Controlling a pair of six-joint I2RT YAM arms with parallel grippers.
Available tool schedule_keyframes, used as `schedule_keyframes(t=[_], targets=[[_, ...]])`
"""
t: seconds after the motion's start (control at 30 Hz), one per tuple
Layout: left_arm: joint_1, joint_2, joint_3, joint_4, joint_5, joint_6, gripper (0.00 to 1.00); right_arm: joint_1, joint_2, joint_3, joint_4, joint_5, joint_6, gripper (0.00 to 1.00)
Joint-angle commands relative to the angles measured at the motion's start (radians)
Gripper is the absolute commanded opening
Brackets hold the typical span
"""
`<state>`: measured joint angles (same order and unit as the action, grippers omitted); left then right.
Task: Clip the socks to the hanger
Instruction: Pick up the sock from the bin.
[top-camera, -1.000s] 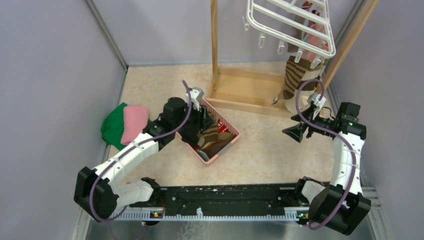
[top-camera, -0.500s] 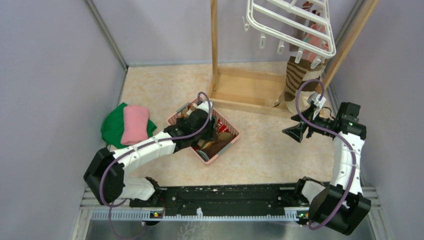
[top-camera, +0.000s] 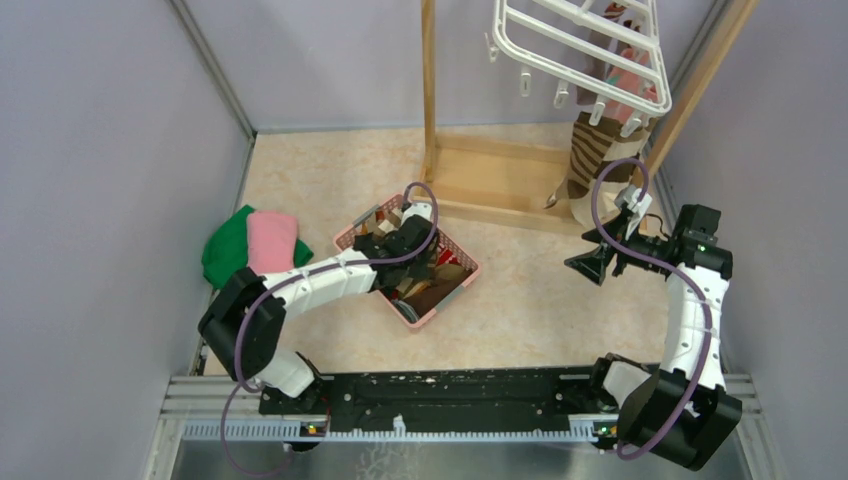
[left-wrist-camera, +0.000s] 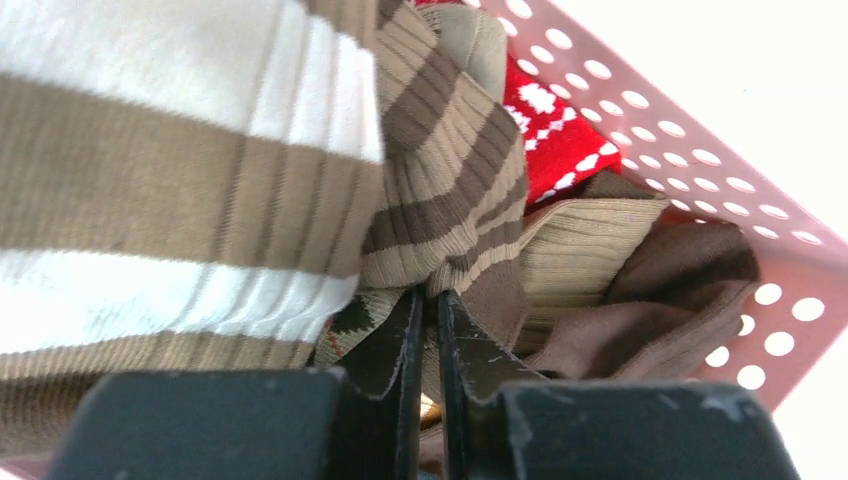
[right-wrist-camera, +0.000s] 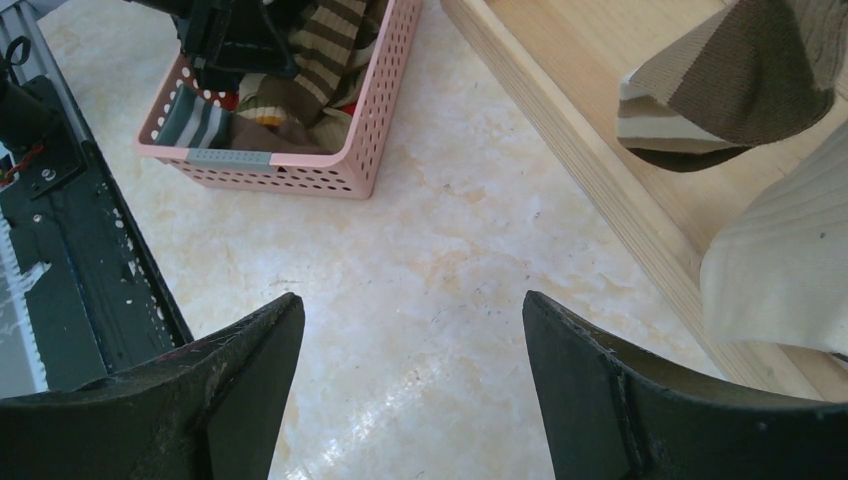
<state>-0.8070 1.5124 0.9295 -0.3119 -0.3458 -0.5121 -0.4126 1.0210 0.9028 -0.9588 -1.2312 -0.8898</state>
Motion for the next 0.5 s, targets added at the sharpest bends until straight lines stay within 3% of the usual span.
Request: schedule_keyframes(t=[0.0, 0.23, 0.47], targets=[[-0.004, -0.063, 0.035, -0.012, 0.046, 0.039, 0.11, 0.008, -0.021, 0.021, 0.005, -0.020, -0.018, 0.80], [-0.003, -0.191, 0.003, -0.009, 0.050, 0.079, 0.08, 0.008, -0.024, 0.019, 0.005, -0.025, -0.020, 0.80], [0.028, -0.334, -0.044, 0.098, 0.190, 0.075, 0.05, 0.020, -0.031, 0.005, -0.003, -0.052, -0.055, 0.81]])
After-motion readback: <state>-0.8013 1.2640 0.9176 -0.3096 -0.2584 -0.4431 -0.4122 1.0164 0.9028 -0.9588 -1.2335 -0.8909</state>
